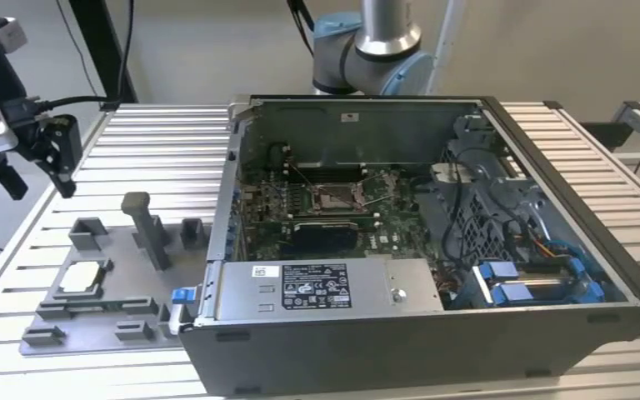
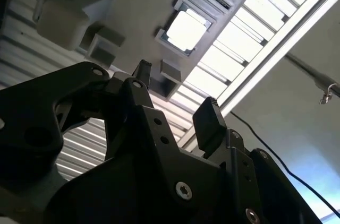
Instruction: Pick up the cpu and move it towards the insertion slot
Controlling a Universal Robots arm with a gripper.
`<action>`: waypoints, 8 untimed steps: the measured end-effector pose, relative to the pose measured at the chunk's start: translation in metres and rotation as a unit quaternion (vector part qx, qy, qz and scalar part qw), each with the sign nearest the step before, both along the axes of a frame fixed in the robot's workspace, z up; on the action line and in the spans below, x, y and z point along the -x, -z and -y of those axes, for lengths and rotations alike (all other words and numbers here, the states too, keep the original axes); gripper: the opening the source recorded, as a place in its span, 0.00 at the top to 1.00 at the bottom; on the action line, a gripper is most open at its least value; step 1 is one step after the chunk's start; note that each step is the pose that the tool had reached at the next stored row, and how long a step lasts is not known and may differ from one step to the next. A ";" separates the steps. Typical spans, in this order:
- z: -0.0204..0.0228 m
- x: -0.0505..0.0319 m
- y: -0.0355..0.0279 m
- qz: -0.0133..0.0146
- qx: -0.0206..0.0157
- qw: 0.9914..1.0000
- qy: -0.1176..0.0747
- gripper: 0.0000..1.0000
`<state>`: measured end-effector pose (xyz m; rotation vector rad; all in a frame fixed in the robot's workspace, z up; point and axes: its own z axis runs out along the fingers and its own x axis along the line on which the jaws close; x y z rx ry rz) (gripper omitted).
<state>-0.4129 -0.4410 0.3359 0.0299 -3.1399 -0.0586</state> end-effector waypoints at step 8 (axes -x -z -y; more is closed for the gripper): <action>0.0000 0.0012 0.0033 0.000 0.000 1.000 0.000 0.00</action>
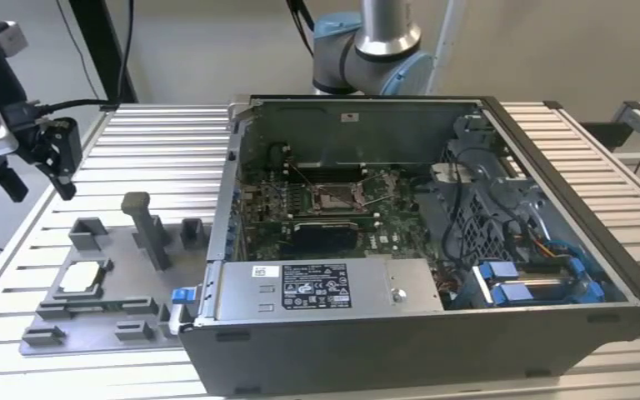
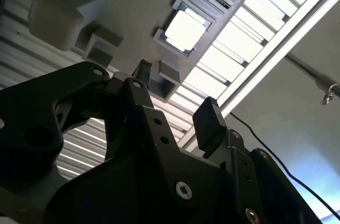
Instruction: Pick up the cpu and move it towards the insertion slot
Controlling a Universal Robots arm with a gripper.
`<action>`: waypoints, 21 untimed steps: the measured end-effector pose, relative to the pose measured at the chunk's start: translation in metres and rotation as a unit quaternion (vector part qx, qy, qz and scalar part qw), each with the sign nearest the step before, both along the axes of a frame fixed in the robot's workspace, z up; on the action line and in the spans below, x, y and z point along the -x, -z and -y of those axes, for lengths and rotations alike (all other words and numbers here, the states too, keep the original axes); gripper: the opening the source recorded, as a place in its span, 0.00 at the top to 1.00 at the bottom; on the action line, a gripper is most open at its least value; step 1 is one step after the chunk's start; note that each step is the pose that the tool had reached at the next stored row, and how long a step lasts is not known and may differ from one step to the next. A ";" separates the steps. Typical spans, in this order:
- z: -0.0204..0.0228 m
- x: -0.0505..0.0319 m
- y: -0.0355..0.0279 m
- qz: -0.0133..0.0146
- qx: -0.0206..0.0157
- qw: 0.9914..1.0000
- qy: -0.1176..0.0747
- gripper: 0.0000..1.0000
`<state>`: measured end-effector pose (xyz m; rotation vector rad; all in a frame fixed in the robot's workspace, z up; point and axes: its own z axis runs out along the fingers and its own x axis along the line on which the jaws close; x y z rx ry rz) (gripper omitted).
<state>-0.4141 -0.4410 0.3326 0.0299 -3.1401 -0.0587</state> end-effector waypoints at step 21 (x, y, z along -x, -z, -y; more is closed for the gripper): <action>0.0000 0.0001 0.0311 0.000 0.000 1.000 0.000 0.00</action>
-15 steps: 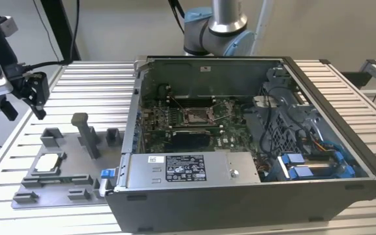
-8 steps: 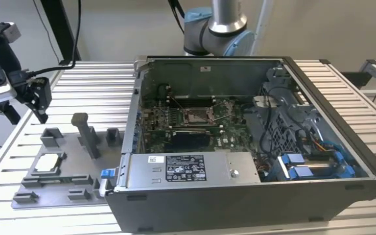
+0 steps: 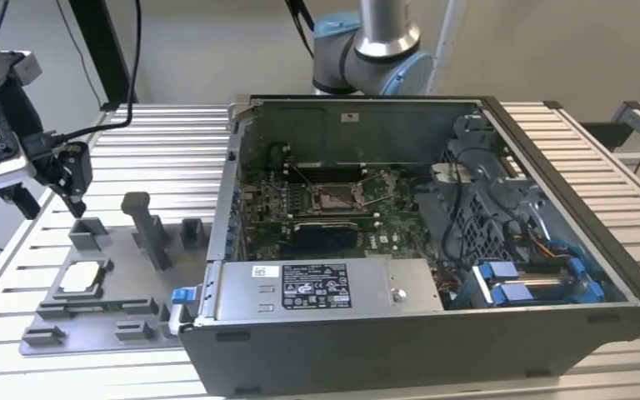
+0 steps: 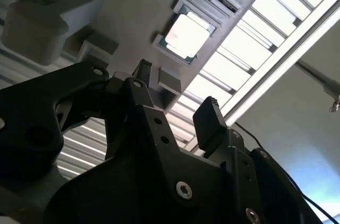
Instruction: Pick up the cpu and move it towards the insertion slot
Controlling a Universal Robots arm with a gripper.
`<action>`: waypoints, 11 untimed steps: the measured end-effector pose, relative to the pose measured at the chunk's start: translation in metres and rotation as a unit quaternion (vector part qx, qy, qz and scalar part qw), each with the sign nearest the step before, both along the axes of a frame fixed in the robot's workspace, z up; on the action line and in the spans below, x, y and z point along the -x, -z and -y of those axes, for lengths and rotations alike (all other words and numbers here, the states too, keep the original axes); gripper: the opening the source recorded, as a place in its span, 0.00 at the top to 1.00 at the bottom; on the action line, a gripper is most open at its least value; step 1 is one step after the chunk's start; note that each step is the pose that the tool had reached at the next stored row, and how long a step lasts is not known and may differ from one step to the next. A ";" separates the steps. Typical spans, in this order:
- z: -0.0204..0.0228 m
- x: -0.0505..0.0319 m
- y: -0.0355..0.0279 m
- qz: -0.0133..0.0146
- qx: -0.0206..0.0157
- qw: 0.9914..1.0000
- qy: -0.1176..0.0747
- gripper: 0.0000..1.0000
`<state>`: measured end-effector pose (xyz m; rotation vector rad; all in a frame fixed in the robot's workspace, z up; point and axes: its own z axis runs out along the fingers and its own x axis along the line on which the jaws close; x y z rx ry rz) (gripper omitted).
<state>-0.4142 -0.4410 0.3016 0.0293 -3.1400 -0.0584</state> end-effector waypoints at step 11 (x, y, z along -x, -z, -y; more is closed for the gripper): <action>0.0000 0.0000 0.0073 0.000 0.000 1.000 0.000 0.00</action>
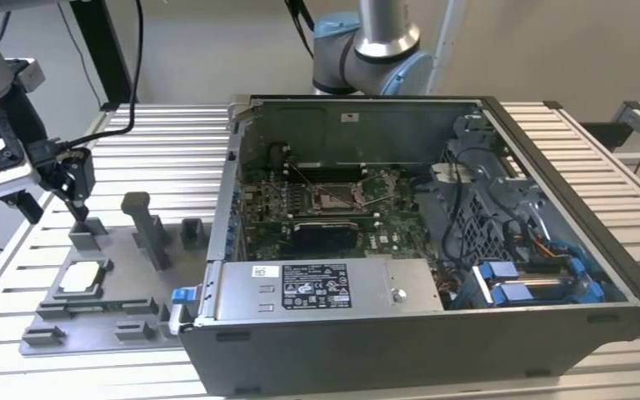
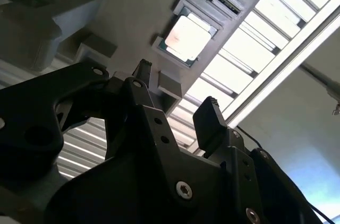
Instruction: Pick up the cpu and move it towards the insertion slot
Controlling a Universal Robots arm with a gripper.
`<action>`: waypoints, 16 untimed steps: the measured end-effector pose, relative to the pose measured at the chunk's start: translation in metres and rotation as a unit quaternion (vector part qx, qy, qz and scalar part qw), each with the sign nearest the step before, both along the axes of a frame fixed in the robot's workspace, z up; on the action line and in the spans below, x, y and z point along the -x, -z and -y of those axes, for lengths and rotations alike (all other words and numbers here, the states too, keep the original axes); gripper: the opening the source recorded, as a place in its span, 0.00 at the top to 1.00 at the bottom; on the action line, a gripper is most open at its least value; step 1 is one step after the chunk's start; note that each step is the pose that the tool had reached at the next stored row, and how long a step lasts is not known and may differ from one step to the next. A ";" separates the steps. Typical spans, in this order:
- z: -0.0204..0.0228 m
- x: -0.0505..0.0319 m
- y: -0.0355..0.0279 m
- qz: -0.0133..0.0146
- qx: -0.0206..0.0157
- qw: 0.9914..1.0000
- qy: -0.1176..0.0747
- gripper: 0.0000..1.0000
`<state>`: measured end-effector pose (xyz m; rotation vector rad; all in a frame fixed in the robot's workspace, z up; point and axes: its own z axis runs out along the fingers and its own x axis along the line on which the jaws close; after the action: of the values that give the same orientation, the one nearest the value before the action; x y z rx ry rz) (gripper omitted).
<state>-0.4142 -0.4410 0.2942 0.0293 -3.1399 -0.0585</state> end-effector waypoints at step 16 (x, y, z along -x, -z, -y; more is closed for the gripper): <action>0.0000 0.0000 0.0166 0.000 0.000 1.000 0.000 0.00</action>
<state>-0.4142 -0.4410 0.2776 0.0294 -3.1400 -0.0585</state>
